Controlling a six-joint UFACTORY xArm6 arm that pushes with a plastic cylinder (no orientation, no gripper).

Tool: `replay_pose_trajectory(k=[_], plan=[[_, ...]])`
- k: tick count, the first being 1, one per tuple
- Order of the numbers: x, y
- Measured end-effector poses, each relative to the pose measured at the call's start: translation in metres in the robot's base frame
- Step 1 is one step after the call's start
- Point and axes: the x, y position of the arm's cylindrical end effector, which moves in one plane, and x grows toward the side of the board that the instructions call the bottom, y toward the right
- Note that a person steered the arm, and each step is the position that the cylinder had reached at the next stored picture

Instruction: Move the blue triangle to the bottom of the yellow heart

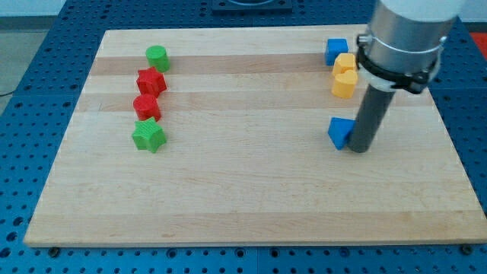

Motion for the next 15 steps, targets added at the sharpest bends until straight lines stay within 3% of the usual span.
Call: replay_pose_trajectory(k=[5,7,9,12,13,15], plan=[[-0.038,-0.043],[-0.046,-0.103],[-0.064,-0.071],[-0.05,-0.035],[-0.027,-0.027],[-0.034,-0.016]])
